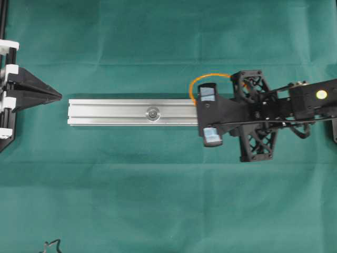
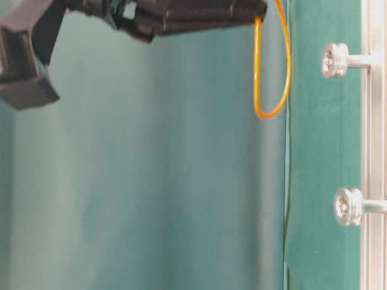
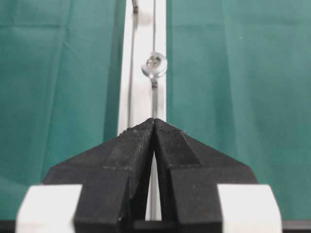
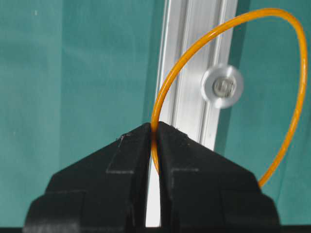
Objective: Hook the rubber onto the shaft.
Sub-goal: 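Lift the ring and carry it left toward the nearer metal post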
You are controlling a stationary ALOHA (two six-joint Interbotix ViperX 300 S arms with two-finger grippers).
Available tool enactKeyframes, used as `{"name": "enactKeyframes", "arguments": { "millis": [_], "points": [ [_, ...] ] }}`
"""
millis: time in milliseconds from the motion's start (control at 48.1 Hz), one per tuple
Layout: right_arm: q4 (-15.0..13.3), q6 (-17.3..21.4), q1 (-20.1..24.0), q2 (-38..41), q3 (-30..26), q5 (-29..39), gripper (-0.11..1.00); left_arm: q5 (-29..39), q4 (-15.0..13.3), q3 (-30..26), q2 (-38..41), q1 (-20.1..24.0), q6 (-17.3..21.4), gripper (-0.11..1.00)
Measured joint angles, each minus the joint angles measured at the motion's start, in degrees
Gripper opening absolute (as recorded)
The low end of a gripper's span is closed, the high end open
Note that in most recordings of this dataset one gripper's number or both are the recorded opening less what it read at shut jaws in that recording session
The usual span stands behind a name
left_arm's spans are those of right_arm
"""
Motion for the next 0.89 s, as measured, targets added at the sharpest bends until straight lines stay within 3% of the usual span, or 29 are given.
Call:
{"name": "enactKeyframes", "arguments": {
  "millis": [582,894],
  "points": [
    [0.0,0.0,-0.1,1.0,-1.1,-0.2,0.07,0.0,0.0,0.0,-0.1,0.1,0.0,0.0],
    [0.0,0.2,-0.2,1.0,1.1,-2.5,0.07,0.1,0.0,0.1,-0.1,0.1,0.0,0.0]
  ]
}}
